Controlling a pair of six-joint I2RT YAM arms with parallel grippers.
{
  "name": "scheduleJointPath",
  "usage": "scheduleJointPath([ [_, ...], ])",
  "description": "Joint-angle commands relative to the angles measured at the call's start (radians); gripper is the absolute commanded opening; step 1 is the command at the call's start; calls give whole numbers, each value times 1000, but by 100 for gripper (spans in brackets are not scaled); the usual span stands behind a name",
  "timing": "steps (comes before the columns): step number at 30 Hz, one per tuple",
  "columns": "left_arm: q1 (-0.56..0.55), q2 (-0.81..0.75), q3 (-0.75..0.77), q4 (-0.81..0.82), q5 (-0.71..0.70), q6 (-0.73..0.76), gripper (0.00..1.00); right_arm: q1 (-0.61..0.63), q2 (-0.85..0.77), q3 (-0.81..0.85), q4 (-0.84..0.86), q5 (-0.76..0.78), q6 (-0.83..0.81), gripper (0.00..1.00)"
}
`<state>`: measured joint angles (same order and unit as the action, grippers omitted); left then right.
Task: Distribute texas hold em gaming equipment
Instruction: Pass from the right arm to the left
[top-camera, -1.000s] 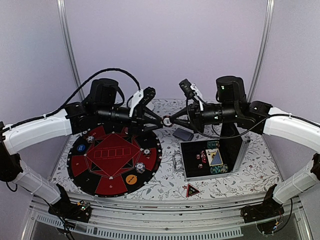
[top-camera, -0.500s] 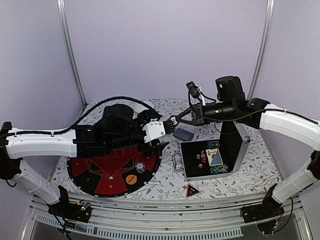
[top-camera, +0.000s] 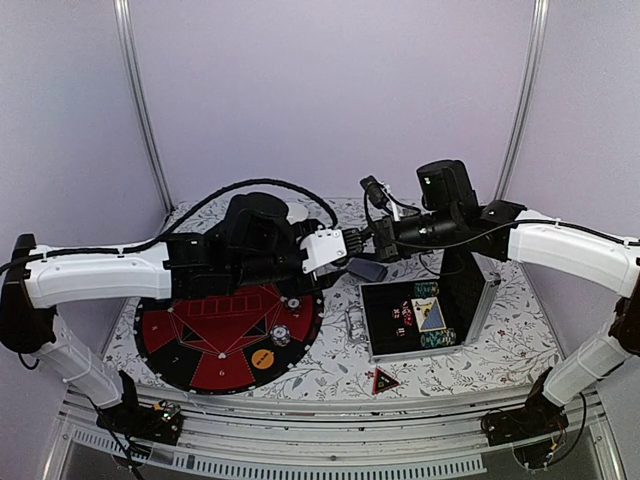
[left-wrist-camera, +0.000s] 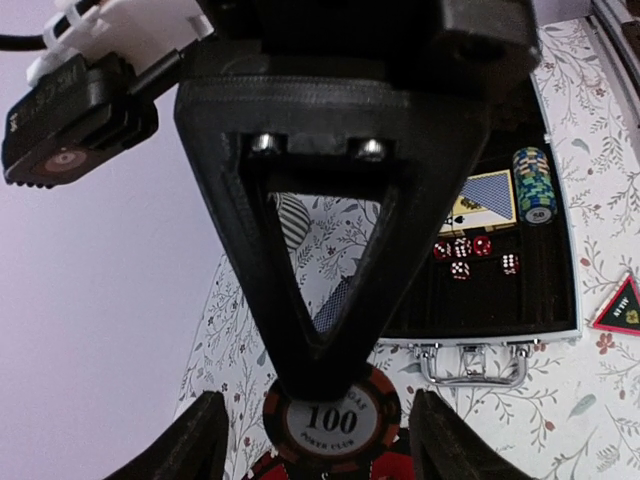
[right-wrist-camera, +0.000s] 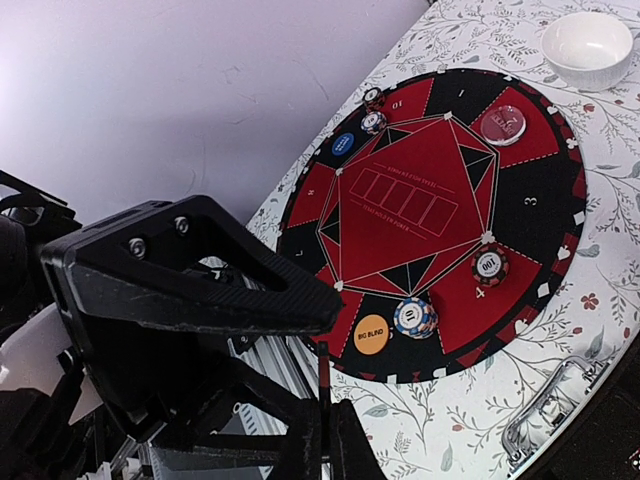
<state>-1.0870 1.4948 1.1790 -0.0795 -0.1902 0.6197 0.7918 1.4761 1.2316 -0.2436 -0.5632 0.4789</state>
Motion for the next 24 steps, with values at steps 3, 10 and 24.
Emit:
scheduleJointPath([
  [3, 31, 0, 25, -39, 50, -27, 59, 6, 7, 31, 0, -16, 0, 2],
  [10, 31, 3, 23, -22, 52, -18, 57, 7, 19, 40, 5, -19, 2, 2],
  [24, 29, 5, 24, -42, 62, -14, 40, 7, 22, 45, 9, -17, 3, 2],
])
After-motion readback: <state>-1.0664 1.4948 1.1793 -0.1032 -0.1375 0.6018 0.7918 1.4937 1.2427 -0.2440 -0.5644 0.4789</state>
